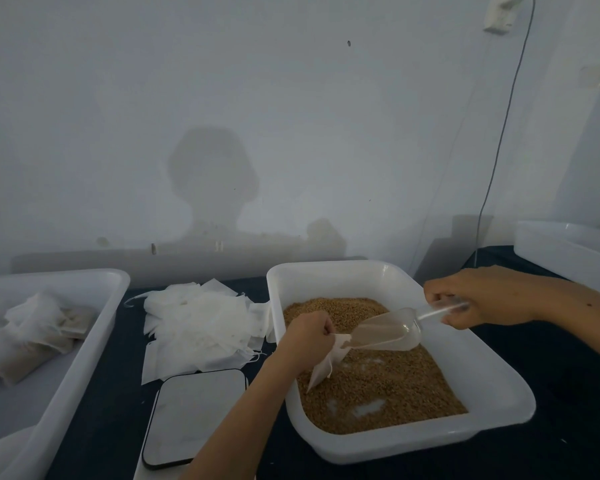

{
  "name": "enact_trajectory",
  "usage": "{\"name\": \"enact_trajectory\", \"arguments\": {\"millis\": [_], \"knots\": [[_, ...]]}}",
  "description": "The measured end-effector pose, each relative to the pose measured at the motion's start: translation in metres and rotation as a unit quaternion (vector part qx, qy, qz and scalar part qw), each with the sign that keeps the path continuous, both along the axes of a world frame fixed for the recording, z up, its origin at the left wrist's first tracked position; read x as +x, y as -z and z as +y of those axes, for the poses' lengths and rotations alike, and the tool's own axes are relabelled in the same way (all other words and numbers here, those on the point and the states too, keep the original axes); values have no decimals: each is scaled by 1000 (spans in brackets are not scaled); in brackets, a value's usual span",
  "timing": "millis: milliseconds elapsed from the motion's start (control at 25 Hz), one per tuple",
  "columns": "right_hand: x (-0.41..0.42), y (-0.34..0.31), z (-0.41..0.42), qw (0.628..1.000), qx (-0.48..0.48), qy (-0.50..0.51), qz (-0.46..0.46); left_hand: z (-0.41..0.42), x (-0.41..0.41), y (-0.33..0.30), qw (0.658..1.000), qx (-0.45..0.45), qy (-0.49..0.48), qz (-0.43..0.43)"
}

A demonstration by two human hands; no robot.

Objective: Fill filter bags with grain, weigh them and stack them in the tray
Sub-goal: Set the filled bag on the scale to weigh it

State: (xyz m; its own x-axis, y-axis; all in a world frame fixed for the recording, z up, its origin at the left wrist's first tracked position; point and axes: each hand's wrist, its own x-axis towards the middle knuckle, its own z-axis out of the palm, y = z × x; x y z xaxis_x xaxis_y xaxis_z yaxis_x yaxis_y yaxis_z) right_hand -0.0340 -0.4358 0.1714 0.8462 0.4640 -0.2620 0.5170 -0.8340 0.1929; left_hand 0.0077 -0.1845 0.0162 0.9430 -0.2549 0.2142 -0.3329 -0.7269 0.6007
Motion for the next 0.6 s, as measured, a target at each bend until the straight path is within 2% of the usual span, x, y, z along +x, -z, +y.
{"name": "enact_trajectory", "arguments": {"millis": [80,160,240,320,440,600], "knots": [[0,7,-10,999,42,14,20,0,1,0,1000,-8,-5,0],[-1,16,-23,982,163,50,82,1,3,-1,999,-34,-14,6],[-2,29,-35,947,274,94,137,2,3,-4,994,-98,-18,31],[-1,49,-43,930,316,129,134,5,3,-8,977,-200,-10,78],[5,84,-40,925,310,182,123,8,3,-16,930,-335,-3,151],[16,131,-13,959,189,191,90,15,1,-25,863,-448,35,229]]}}
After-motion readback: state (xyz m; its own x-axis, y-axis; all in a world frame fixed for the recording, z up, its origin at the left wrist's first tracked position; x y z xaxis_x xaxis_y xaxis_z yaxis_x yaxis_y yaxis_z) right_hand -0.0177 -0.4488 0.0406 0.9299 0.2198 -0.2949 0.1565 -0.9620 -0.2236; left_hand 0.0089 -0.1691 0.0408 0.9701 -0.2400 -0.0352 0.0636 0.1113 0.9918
